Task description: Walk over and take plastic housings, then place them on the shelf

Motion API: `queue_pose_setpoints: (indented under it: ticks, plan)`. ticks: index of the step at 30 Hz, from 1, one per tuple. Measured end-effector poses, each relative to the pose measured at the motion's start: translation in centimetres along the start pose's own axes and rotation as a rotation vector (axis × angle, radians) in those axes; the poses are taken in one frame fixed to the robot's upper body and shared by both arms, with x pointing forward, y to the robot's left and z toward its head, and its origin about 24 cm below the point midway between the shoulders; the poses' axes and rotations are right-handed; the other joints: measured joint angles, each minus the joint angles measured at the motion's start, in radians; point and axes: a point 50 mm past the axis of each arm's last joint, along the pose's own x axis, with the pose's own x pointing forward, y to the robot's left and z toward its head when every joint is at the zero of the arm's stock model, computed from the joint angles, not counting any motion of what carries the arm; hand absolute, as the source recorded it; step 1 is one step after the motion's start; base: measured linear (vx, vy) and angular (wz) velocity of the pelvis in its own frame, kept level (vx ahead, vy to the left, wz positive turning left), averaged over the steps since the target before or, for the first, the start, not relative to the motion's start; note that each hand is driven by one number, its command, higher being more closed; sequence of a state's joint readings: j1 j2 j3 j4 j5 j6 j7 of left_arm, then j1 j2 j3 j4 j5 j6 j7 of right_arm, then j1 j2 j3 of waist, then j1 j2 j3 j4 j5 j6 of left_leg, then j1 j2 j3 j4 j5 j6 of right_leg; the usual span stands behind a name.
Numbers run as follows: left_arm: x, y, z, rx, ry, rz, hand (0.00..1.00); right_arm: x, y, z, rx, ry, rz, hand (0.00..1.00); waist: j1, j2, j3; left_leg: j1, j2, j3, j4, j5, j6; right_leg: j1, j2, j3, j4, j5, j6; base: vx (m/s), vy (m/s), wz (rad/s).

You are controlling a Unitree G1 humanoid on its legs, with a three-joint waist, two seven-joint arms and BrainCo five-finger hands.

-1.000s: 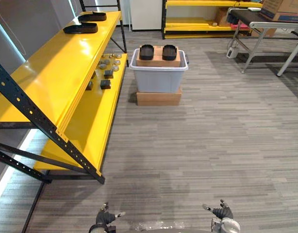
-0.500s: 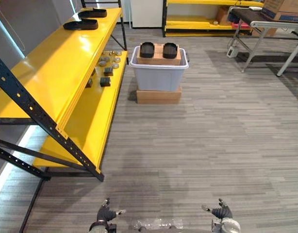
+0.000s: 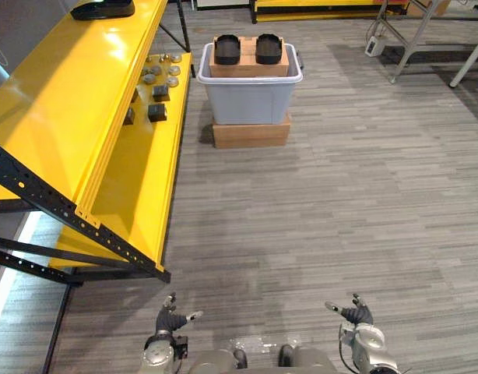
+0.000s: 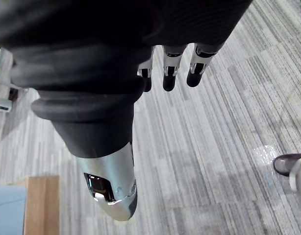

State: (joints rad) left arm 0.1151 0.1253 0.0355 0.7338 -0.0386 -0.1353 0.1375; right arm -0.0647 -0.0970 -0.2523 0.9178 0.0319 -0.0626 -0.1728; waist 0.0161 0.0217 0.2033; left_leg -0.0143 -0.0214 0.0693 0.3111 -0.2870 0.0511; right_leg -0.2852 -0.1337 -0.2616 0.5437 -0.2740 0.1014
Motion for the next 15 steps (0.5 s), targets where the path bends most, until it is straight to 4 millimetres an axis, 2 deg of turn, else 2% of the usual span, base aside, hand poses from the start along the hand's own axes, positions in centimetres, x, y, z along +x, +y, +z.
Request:
queue_pose_setpoints:
  ticks: [1, 2, 3, 4, 5, 6, 7, 8, 9, 10, 11, 12, 13, 14, 15]
  plan:
    - [0.1, 0.0, 0.2, -0.001, -0.004, 0.000, 0.00, 0.1, 0.2, 0.5, 0.002, -0.011, 0.004, 0.00, 0.000, 0.008, 0.008, 0.006, 0.015, -0.005, -0.005, -0.010, 0.007, -0.010, 0.011, -0.012, -0.033, 0.007, 0.000, 0.20, -0.024, -0.12]
    - [0.2, 0.0, 0.4, -0.009, -0.009, 0.005, 0.00, 0.4, 0.8, 1.4, -0.003, -0.035, 0.021, 0.00, 0.002, 0.013, 0.026, 0.031, 0.040, -0.004, -0.025, -0.021, 0.016, -0.032, 0.033, -0.018, -0.119, 0.043, 0.002, 0.18, -0.062, -0.20]
    - [0.3, 0.0, 0.5, -0.009, -0.009, 0.012, 0.00, 0.5, 1.1, 1.9, -0.013, -0.052, 0.033, 0.00, 0.000, 0.010, 0.032, 0.055, 0.053, -0.001, -0.055, -0.023, 0.005, -0.052, 0.041, -0.018, -0.238, 0.117, 0.002, 0.20, -0.076, -0.20]
    - [0.4, 0.1, 0.6, -0.008, -0.011, 0.016, 0.00, 0.5, 1.1, 2.0, -0.013, -0.054, 0.034, 0.00, -0.001, 0.005, 0.035, 0.072, 0.054, 0.000, -0.074, -0.024, -0.003, -0.062, 0.039, -0.018, -0.292, 0.152, 0.003, 0.26, -0.137, 0.00]
    - [0.6, 0.0, 1.0, -0.007, -0.020, 0.018, 0.00, 0.5, 1.1, 2.1, -0.012, -0.057, 0.032, 0.00, -0.002, -0.014, 0.044, 0.109, 0.051, -0.004, -0.103, -0.032, -0.019, -0.087, 0.021, -0.016, -0.355, 0.213, 0.005, 0.34, -0.197, 0.21]
    - [0.9, -0.1, 1.4, -0.005, -0.031, 0.015, 0.00, 0.5, 1.0, 1.9, -0.010, -0.051, 0.025, 0.00, -0.007, -0.035, 0.052, 0.144, 0.047, -0.021, -0.127, -0.046, -0.042, -0.110, -0.001, -0.015, -0.386, 0.250, 0.001, 0.36, -0.227, 0.35]
    - [1.0, -0.1, 1.6, -0.004, -0.035, 0.015, 0.00, 0.4, 0.9, 1.7, -0.010, -0.044, 0.021, 0.00, -0.008, -0.040, 0.053, 0.160, 0.047, -0.035, -0.138, -0.055, -0.056, -0.122, -0.012, -0.014, -0.392, 0.266, -0.008, 0.42, -0.279, 0.58]
    - [1.1, -0.5, 1.9, -0.010, -0.043, 0.007, 0.00, 0.4, 0.5, 1.5, -0.004, -0.037, 0.007, 0.00, -0.020, -0.038, 0.049, 0.183, 0.084, -0.066, -0.148, -0.085, -0.077, -0.145, -0.009, -0.023, -0.316, 0.349, -0.046, 0.46, -0.318, 0.69]
    - [1.1, -0.8, 1.9, -0.012, -0.041, -0.001, 0.00, 0.4, 0.3, 1.4, -0.002, -0.035, -0.003, 0.00, -0.037, -0.014, 0.037, 0.189, 0.125, -0.088, -0.153, -0.099, -0.102, -0.169, 0.003, -0.044, -0.230, 0.350, -0.078, 0.75, -0.452, 0.81]
    - [1.1, -1.1, 1.6, 0.002, -0.030, -0.015, 0.00, 0.4, 0.0, 1.3, -0.007, -0.035, -0.010, 0.00, -0.040, 0.007, 0.028, 0.182, 0.167, -0.099, -0.124, -0.087, -0.139, -0.211, 0.012, -0.078, -0.080, 0.233, -0.150, 0.56, -0.325, 0.51]
    - [1.0, -1.1, 1.3, 0.002, -0.018, -0.015, 0.00, 0.5, 0.1, 1.5, -0.005, -0.039, -0.008, 0.00, -0.037, 0.008, 0.028, 0.179, 0.181, -0.100, -0.088, -0.074, -0.163, -0.213, 0.010, -0.087, -0.035, 0.202, -0.171, 0.61, -0.340, 0.26]
    - [0.9, -1.2, 0.9, 0.001, -0.002, -0.016, 0.00, 0.5, 0.2, 1.8, -0.003, -0.047, -0.007, 0.00, -0.037, 0.012, 0.027, 0.158, 0.190, -0.110, -0.009, -0.046, -0.208, -0.201, 0.016, -0.094, -0.004, 0.161, -0.192, 0.49, -0.309, 0.05]
    - [0.8, -1.4, 0.8, -0.005, 0.002, -0.020, 0.00, 0.6, 0.2, 2.1, -0.009, -0.061, -0.005, 0.00, -0.037, 0.014, 0.027, 0.103, 0.198, -0.128, 0.156, 0.025, -0.241, -0.153, 0.031, -0.097, -0.012, 0.119, -0.200, 0.61, -0.380, 0.09]
    - [0.7, -1.6, 0.8, -0.011, 0.003, -0.024, 0.00, 0.6, 0.2, 2.3, -0.024, -0.067, 0.000, 0.00, -0.032, 0.017, 0.027, 0.041, 0.217, -0.135, 0.300, 0.059, -0.247, -0.100, 0.050, -0.098, -0.049, 0.105, -0.201, 0.57, -0.373, 0.06]
    - [0.7, -1.8, 0.7, -0.017, 0.006, -0.028, 0.00, 0.6, 0.3, 2.3, -0.041, -0.069, 0.008, 0.00, -0.028, 0.023, 0.029, -0.033, 0.249, -0.103, 0.481, 0.043, -0.232, -0.011, 0.092, -0.099, -0.128, 0.103, -0.203, 0.42, -0.268, 0.01]
